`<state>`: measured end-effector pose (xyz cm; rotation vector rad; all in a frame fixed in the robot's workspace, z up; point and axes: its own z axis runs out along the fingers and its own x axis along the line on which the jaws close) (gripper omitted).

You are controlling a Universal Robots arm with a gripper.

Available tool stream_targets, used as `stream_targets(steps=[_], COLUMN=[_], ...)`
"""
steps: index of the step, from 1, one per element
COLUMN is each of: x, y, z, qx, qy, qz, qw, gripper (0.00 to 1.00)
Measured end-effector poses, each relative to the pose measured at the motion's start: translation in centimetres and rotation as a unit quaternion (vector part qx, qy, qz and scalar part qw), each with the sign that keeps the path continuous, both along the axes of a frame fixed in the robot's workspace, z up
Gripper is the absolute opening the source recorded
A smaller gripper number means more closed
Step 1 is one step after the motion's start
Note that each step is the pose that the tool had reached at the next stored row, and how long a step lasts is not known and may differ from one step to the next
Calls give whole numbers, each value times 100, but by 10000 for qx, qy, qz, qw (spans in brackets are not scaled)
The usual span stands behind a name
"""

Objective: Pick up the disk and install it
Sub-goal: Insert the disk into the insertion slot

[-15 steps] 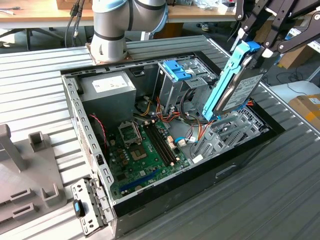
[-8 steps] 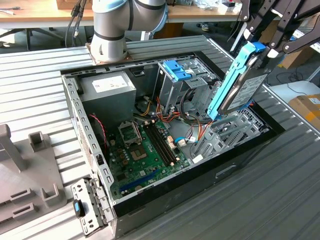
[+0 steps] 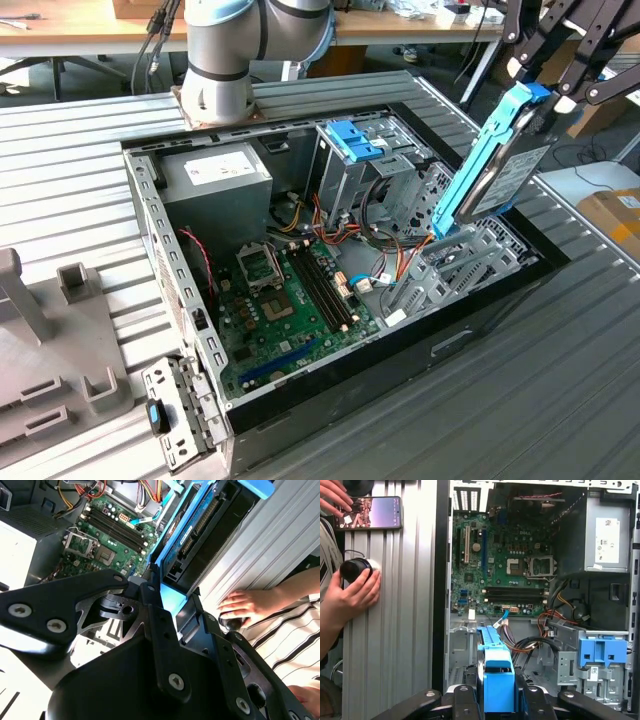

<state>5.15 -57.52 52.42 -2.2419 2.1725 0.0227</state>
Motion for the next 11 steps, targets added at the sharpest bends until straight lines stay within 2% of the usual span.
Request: stream_targets(steps=[2,11], x=[25,41], y=[-13,-21], z=[-1,-1], qx=[0,7], qy=[0,1], qz=[-1,-1], qw=[10000,10000], gripper=[37,37])
